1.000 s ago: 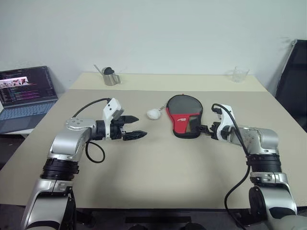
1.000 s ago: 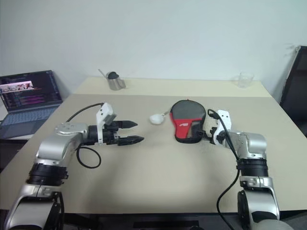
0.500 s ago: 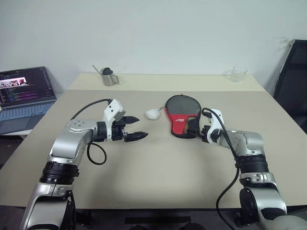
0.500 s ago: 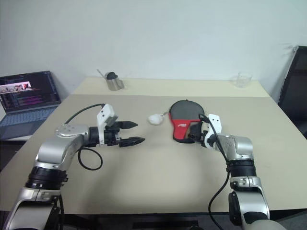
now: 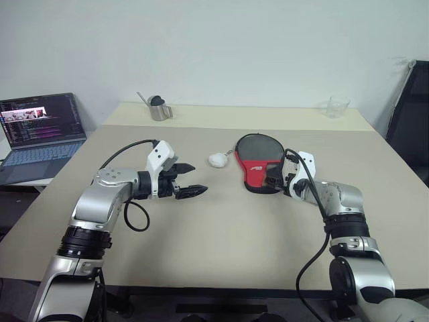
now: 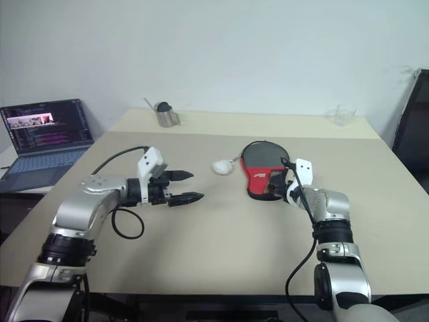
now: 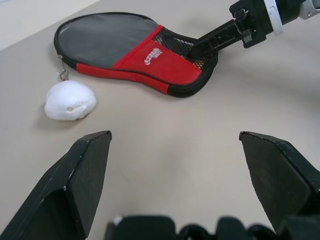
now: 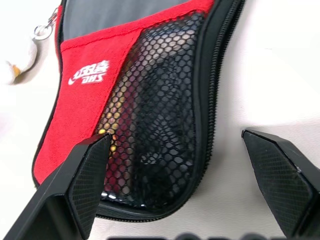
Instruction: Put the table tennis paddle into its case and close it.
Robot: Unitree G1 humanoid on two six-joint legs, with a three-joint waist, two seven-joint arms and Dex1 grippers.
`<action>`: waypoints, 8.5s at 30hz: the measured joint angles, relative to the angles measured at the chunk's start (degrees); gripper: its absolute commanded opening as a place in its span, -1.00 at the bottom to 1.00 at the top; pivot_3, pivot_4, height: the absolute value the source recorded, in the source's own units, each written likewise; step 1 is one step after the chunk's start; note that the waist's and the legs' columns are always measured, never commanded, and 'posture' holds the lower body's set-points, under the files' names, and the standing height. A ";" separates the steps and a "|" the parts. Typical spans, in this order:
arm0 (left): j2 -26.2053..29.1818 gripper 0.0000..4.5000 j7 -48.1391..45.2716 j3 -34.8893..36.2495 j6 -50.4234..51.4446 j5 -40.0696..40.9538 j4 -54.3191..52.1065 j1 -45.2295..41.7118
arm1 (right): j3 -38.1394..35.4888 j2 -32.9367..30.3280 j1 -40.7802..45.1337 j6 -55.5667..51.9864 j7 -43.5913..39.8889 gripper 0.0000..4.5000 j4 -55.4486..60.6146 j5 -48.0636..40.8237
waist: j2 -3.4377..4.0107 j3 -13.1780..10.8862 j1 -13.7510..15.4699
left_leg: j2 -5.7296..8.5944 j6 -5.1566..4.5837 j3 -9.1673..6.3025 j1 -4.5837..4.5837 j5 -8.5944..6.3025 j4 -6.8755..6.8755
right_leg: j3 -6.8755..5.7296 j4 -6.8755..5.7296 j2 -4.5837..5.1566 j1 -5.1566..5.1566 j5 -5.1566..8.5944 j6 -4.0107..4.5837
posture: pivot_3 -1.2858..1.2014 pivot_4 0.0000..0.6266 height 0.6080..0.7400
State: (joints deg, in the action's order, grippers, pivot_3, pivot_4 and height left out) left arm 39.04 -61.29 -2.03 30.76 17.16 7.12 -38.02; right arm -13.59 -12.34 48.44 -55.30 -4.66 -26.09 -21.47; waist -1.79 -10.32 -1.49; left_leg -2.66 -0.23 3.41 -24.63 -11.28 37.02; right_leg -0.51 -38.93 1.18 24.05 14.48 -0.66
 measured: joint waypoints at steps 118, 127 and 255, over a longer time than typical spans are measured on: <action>-1.90 1.00 0.86 -2.38 -4.60 -3.34 5.19 -3.86 | -0.14 -9.39 -3.45 -6.26 -8.07 -0.78 19.16 -3.68 | 0.00 -0.08 -0.27 | -0.06 0.00 0.02 -0.20 0.00 -0.54 | -0.02 0.30 -0.08 0.31 0.08 0.15 | 0.03 -0.52 1.00; -1.90 1.00 0.99 -2.40 -4.55 -3.36 5.19 -3.57 | -2.98 -5.32 -3.16 -14.11 -5.27 0.62 20.37 -6.42 | 0.00 -0.08 -0.23 | -0.04 0.00 0.03 -0.20 0.00 -0.53 | -0.02 0.29 -0.07 0.31 0.07 0.16 | 0.03 -0.52 1.00; -5.01 1.00 -2.03 -5.47 -8.15 -6.69 12.75 -7.73 | 3.70 -23.09 -36.24 -36.77 -13.95 -0.99 56.53 -42.63 | -0.06 -0.07 -0.22 | -0.04 -0.01 -0.11 -0.15 -0.01 -0.57 | -0.10 0.41 -0.12 0.19 0.13 0.10 | 0.03 -0.52 1.00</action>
State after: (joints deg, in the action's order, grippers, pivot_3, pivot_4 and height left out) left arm 34.03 -63.32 -7.50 22.61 10.46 19.87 -45.74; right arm -9.89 -35.43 12.20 -92.08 -18.61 30.45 -64.11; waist -1.86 -10.39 -1.71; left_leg -2.71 -0.24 3.30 -24.78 -11.28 36.46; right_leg -0.61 -38.52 1.06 24.25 14.60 -0.56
